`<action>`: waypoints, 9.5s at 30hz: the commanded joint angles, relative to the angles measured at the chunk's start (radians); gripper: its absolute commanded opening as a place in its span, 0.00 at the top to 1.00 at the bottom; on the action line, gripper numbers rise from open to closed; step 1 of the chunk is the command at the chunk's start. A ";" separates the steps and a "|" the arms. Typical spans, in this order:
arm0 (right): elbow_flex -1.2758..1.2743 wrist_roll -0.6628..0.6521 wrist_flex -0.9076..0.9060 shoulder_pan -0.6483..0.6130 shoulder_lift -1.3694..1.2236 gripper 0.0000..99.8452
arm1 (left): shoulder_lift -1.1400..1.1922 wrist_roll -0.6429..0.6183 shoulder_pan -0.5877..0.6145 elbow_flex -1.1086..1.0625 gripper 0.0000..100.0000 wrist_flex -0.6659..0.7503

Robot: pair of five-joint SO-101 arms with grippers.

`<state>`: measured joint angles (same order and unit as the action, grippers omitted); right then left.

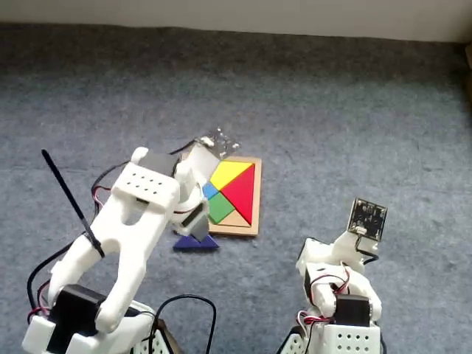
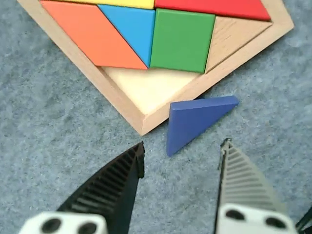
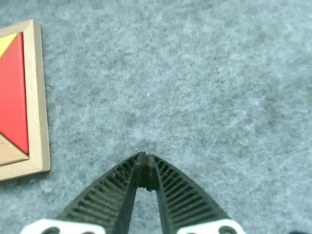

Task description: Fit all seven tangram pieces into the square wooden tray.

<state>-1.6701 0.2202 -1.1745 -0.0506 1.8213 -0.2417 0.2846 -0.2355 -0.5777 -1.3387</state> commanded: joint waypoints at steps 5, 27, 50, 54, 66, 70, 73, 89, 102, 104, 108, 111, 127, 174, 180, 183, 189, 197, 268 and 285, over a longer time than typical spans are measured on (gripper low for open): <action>-0.143 -0.009 0.018 0.012 0.013 1.00 | -0.045 0.051 -0.010 -0.188 0.75 0.258; -0.143 -0.009 0.018 0.012 0.013 1.00 | -0.042 0.083 -0.084 -0.300 0.76 0.463; -0.143 -0.009 0.018 0.012 0.013 1.00 | -0.044 0.014 0.019 -0.133 0.76 0.466; -0.143 -0.009 0.018 0.012 0.013 1.00 | -0.045 0.014 0.056 -0.022 0.76 0.368; -0.143 -0.009 0.018 0.012 0.013 1.00 | -0.042 -0.044 -0.012 0.061 0.76 -0.015; -0.143 -0.009 0.018 0.012 0.013 1.00 | -0.038 -0.172 -0.008 -0.012 0.76 0.051; -0.143 -0.009 0.018 0.012 0.013 1.00 | -0.036 -0.227 -0.007 -0.058 0.76 0.127; -0.143 -0.009 0.018 0.012 0.013 1.00 | -0.033 -0.319 0.099 -0.170 0.76 0.292; -0.143 -0.009 0.018 0.012 0.013 1.00 | -0.036 -0.321 0.102 -0.182 0.76 0.259; -0.143 -0.009 0.018 0.012 0.013 1.00 | -0.035 -0.321 0.101 -0.183 0.76 0.259; -0.143 -0.009 0.018 0.012 0.013 1.00 | -0.035 -0.319 0.108 -0.202 0.76 0.262; -0.143 -0.009 0.018 0.012 0.013 1.00 | -0.022 -0.319 0.116 -0.219 0.76 0.293; -0.143 -0.009 0.019 0.012 0.013 1.00 | 0.280 -0.348 0.156 0.097 0.76 0.298; -0.143 -0.009 0.019 0.012 0.013 1.00 | -0.189 -0.106 0.280 -0.202 0.76 0.365; -0.143 -0.009 0.018 0.012 0.013 1.00 | -0.189 -0.120 0.302 -0.312 0.76 0.480; -0.143 -0.009 0.018 0.012 0.013 1.00 | -0.189 -0.121 0.302 -0.312 0.76 0.477; -0.143 -0.009 0.018 0.012 0.013 1.00 | -0.176 -0.164 0.303 -0.248 0.76 0.477; -0.143 -0.009 0.018 0.012 0.013 1.00 | 0.157 -0.172 0.305 -0.024 0.77 0.362; -0.143 -0.009 0.018 0.012 0.013 1.00 | 0.232 -0.083 -0.087 0.091 0.74 0.189; -0.143 -0.009 0.018 0.012 0.013 1.00 | 0.305 -0.086 -0.093 0.148 0.87 0.143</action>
<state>-1.6701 0.2202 -1.1745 -0.0506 1.8213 0.1082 0.2033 -0.3107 -0.4611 -1.1699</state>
